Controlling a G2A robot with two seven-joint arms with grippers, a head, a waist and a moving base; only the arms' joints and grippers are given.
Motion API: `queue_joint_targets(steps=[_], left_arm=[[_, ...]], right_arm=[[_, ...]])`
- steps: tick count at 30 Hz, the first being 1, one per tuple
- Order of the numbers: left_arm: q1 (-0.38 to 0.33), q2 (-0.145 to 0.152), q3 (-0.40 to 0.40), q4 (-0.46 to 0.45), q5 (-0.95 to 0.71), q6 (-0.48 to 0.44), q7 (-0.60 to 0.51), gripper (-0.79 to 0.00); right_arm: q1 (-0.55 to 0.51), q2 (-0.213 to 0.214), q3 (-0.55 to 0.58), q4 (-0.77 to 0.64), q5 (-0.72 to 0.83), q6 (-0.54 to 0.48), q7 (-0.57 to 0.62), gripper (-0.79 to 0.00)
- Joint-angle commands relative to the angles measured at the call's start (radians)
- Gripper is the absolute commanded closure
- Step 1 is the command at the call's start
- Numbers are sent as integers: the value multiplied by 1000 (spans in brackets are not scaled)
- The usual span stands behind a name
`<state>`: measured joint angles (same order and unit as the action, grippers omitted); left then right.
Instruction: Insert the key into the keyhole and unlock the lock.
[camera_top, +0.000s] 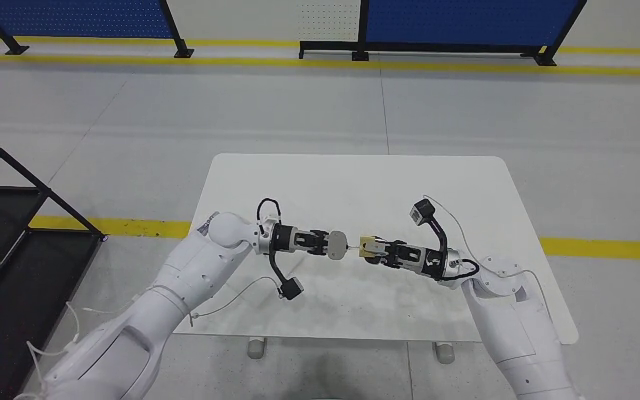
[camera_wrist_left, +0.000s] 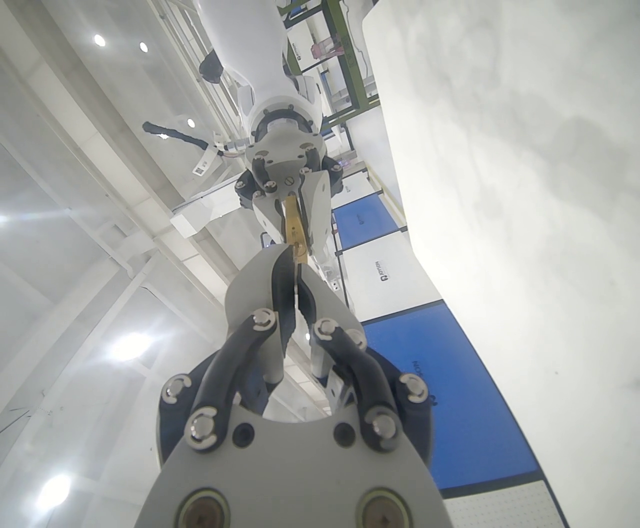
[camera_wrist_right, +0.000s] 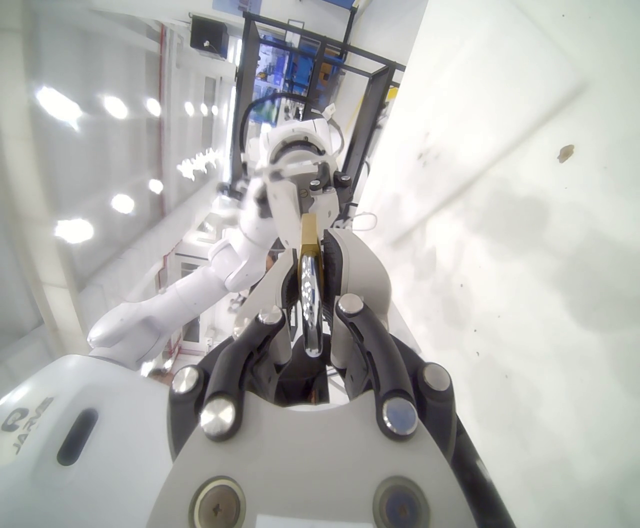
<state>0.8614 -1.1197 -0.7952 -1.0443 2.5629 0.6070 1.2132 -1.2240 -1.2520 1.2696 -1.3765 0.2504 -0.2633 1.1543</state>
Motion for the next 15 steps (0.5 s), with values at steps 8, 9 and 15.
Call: queue_joint_targets(steps=[8, 9, 15], left_arm=[[-10, -8, 13, 21, -9, 3, -3, 0], [-11, -9, 14, 23, -11, 3, -3, 0], [-17, -15, 25, 32, -21, -1, 1, 0]], right_arm=[[0, 0, 0, 0, 0, 0, 0, 0], [0, 0, 0, 0, 0, 0, 0, 0], [0, 0, 0, 0, 0, 0, 0, 0]])
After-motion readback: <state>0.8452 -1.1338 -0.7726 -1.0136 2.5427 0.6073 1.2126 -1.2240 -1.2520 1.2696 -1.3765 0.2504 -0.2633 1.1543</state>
